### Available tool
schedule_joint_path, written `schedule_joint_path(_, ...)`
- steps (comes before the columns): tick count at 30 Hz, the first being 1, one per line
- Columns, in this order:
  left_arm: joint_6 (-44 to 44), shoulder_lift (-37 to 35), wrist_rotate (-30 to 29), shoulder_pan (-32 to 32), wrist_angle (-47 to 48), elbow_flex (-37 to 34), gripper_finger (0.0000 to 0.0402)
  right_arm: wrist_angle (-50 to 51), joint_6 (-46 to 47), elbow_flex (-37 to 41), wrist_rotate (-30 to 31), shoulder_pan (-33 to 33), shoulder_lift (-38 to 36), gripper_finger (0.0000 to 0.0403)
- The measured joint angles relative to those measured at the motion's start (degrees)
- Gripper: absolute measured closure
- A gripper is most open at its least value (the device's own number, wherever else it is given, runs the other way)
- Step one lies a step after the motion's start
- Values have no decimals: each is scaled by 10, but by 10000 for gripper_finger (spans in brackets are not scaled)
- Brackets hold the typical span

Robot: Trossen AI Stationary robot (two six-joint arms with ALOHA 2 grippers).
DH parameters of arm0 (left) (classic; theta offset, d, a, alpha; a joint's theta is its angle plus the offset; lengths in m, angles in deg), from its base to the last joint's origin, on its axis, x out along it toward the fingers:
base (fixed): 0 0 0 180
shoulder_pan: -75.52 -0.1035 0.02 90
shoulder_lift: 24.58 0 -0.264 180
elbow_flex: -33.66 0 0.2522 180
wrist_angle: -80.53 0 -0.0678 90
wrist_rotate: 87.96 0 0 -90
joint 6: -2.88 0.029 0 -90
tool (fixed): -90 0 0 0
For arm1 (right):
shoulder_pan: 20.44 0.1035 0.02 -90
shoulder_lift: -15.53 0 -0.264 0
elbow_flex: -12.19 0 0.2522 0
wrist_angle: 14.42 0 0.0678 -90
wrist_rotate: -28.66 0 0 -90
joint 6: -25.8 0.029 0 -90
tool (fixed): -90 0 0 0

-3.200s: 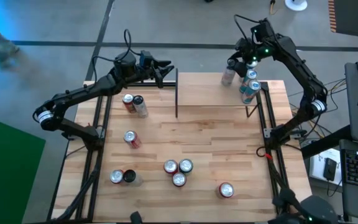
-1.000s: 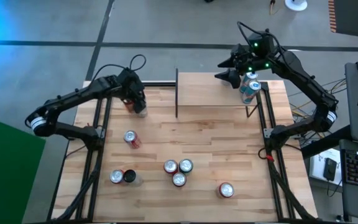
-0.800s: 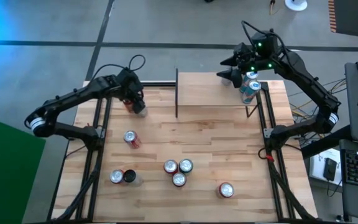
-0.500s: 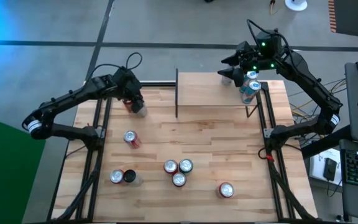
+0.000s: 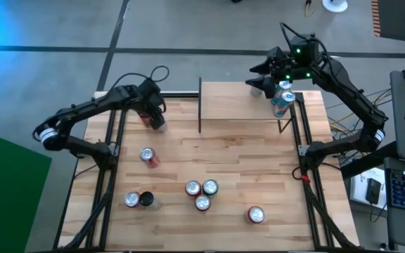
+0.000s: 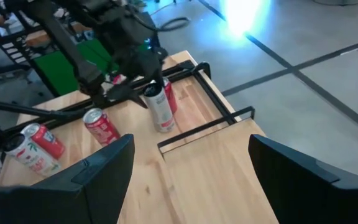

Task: Place canned beverage on shelf
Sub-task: Put the top white-pink soda can on the shelf aligned with the other white-pink soda can

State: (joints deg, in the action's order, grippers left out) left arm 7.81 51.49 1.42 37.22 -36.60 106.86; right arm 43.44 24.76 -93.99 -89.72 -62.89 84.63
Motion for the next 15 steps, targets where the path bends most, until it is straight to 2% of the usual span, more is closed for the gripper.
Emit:
schedule_joint_path(7, -55, 23, -4, -1, 0, 17, 106, 0, 8, 0, 4, 17, -7, 99)
schedule_joint_path(11, -115, 25, -4, 0, 1, 40, 135, 1, 23, 0, 37, 20, -10, 99)
schedule_joint_path(15, -138, 25, -3, 2, 5, 57, 160, 1, 27, 0, 58, 19, -11, 99)
